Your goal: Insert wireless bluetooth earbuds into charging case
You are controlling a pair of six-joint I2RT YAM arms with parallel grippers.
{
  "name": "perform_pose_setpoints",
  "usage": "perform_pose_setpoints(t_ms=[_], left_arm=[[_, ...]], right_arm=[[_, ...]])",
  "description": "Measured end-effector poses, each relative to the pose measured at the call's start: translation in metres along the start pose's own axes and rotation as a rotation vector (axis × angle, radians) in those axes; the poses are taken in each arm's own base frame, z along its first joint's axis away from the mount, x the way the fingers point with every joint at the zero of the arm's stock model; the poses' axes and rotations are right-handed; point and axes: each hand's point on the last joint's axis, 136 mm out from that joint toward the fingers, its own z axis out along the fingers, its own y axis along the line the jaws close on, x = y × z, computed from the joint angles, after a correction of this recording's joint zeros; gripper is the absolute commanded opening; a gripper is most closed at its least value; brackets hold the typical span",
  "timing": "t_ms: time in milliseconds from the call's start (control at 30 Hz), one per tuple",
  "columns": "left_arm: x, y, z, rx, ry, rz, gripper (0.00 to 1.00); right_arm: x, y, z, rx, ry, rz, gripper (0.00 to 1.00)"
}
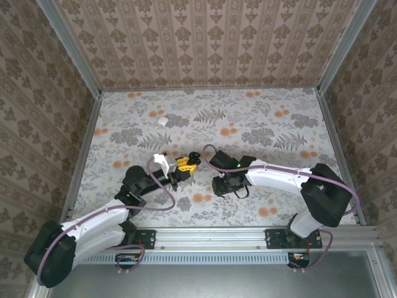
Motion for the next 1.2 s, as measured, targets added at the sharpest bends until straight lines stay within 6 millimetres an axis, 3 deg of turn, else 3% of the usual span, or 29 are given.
perform_pose_setpoints(t_ms=[900, 1200], left_arm=[[0.006, 0.002, -0.010, -0.044, 0.030, 0.000, 0.00], [0.006, 0.001, -0.013, -0.045, 0.036, 0.001, 0.00]], right_arm=[[0.012, 0.011, 0.033, 0.046, 0.177, -0.140, 0.29], [0.012, 0.010, 0.033, 0.062, 0.183, -0.145, 0.29]])
